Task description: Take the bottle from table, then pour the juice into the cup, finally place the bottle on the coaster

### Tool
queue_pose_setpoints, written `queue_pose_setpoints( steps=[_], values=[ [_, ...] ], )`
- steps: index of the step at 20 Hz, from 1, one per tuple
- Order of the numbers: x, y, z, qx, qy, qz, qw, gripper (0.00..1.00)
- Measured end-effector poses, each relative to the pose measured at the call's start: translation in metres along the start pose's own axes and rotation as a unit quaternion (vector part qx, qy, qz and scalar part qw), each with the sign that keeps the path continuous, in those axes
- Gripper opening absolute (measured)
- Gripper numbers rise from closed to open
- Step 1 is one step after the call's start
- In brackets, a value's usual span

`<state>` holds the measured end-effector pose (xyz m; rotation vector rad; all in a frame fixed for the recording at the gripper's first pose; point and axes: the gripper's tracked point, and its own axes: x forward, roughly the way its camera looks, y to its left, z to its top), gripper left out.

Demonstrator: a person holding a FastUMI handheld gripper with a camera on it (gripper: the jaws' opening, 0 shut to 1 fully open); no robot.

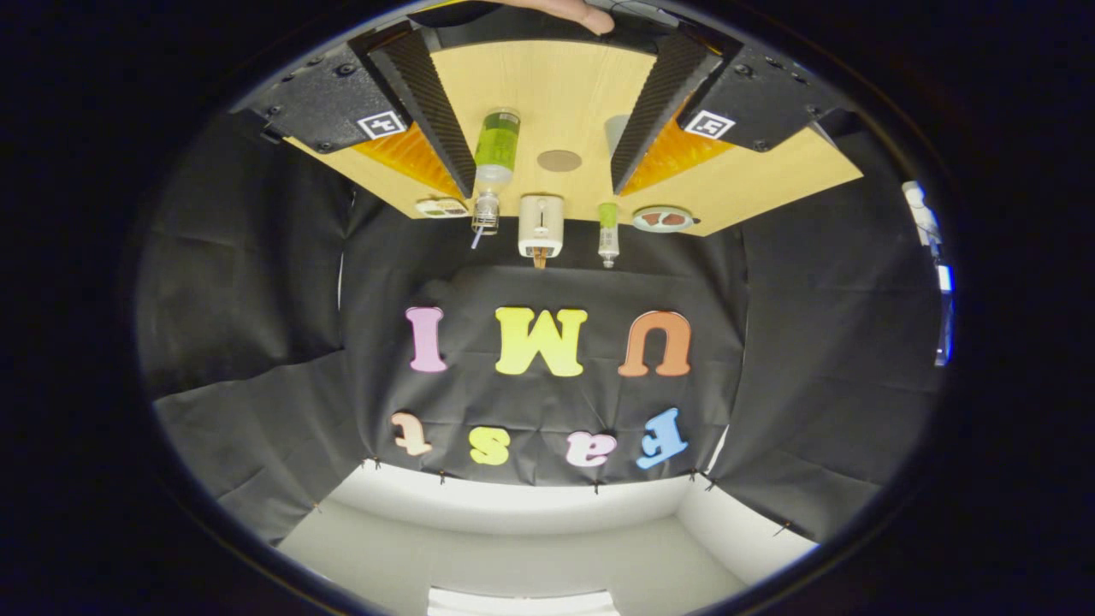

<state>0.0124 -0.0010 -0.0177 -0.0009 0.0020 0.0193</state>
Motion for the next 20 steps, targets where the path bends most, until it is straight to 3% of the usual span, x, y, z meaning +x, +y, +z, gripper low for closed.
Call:
queue_pose_setpoints(
  steps=[6, 8, 20],
  values=[
    [0.027, -0.014, -0.009, 0.011, 0.006, -0.003, 1.000, 1.00],
    [0.045, -0.016, -0.013, 0.012, 0.013, 0.013, 1.000, 1.00],
    [0.165, -0.074, -0.060, 0.007, 0.059, -0.010, 0.998, 1.00]
  ],
)
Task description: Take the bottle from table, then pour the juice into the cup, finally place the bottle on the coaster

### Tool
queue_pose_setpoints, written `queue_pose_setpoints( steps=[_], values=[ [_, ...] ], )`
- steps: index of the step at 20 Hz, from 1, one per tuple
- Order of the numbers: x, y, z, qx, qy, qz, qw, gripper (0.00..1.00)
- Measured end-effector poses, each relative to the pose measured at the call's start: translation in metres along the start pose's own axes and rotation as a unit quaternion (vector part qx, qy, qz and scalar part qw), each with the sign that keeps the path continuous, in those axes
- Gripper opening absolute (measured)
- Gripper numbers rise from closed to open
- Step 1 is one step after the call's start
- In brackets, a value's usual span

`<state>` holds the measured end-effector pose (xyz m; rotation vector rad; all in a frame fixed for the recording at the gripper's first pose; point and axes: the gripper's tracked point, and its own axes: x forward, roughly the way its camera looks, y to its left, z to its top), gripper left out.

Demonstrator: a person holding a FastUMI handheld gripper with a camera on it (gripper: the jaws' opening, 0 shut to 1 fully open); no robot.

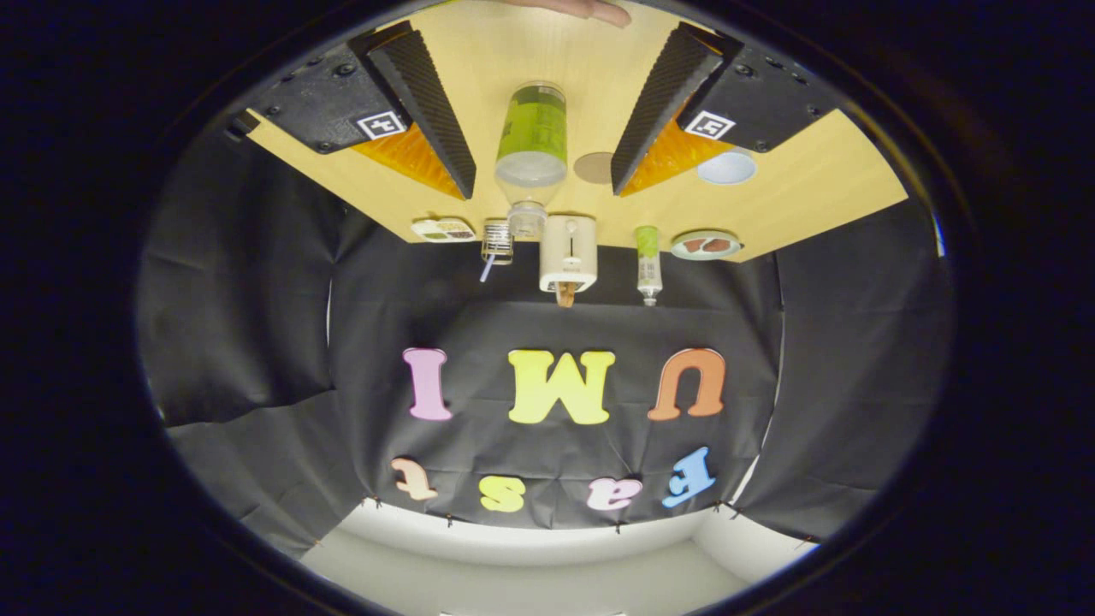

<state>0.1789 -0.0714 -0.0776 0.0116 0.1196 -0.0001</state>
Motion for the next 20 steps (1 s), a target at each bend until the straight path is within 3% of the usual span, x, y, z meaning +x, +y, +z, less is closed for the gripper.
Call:
queue_pose_setpoints(
  steps=[9, 17, 20],
  values=[
    [0.045, -0.001, -0.035, -0.006, 0.019, 0.014, 1.000, 1.00],
    [0.086, -0.006, -0.048, 0.014, 0.023, 0.001, 1.000, 1.00],
    [0.091, -0.007, -0.046, 0.031, 0.024, 0.002, 0.999, 0.82]
  ],
)
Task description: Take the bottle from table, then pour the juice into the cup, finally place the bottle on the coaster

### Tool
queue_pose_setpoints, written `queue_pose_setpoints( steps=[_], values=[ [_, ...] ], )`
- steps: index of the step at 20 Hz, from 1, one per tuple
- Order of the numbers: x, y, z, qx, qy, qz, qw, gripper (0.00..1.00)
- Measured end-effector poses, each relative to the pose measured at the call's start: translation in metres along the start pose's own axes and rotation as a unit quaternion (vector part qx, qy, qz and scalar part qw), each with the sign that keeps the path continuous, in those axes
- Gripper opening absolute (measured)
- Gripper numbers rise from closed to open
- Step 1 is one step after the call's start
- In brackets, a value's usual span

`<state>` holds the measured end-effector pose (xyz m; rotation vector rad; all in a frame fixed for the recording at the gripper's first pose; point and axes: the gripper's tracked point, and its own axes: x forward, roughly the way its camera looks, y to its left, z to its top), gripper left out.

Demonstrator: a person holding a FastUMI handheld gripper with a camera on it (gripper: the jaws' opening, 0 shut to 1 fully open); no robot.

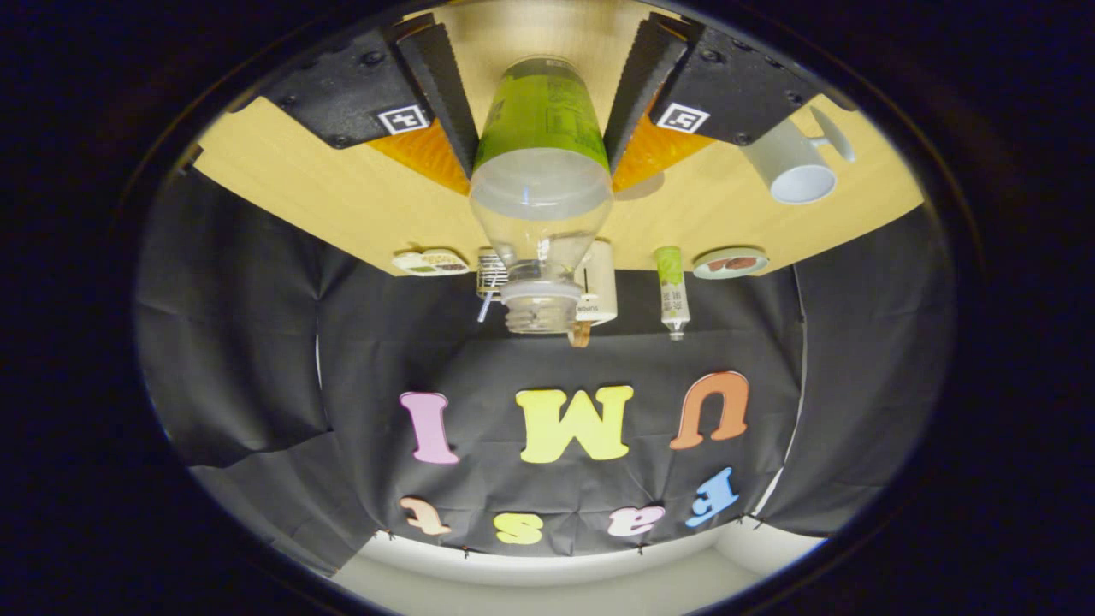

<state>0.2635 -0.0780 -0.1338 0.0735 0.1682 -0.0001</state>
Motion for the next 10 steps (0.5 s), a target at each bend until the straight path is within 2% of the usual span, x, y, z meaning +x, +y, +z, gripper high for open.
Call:
queue_pose_setpoints(
  steps=[10],
  values=[
    [-0.025, -0.004, 0.036, -0.030, -0.005, -0.037, 0.999, 0.81]
  ],
)
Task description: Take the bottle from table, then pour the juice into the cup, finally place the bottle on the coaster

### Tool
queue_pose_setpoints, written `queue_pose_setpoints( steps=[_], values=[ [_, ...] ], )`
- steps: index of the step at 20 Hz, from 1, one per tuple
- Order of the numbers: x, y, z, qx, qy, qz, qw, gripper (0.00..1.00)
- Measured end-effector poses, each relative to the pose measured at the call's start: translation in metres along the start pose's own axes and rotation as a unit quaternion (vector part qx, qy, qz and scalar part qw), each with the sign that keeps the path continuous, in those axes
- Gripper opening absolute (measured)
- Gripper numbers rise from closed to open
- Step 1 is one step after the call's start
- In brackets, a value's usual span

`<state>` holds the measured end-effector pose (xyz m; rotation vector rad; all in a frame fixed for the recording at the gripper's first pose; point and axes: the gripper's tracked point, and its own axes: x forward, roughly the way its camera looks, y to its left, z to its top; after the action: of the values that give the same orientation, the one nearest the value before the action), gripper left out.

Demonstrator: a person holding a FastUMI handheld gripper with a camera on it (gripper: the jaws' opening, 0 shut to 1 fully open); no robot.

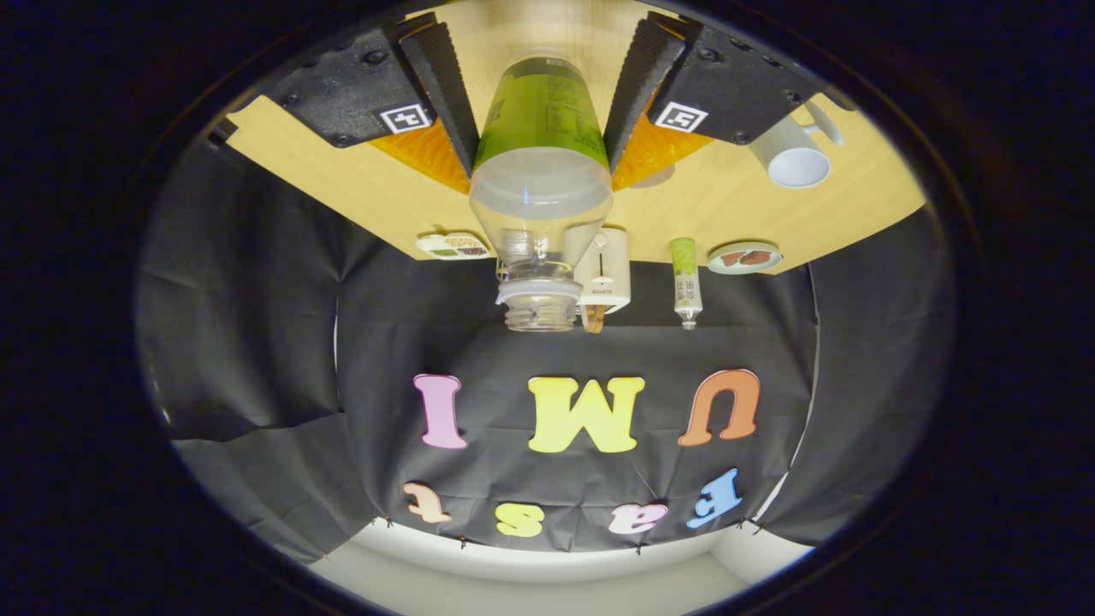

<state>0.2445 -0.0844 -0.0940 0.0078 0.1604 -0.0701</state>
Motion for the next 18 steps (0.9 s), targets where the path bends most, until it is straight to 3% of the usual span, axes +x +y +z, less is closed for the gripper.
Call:
queue_pose_setpoints(
  steps=[11, 14, 18],
  values=[
    [-0.019, 0.002, 0.042, -0.119, 0.000, -0.052, 0.992, 0.81],
    [-0.021, 0.006, 0.056, -0.181, -0.005, -0.067, 0.981, 0.81],
    [-0.019, 0.017, 0.066, -0.288, -0.010, -0.088, 0.954, 0.81]
  ],
)
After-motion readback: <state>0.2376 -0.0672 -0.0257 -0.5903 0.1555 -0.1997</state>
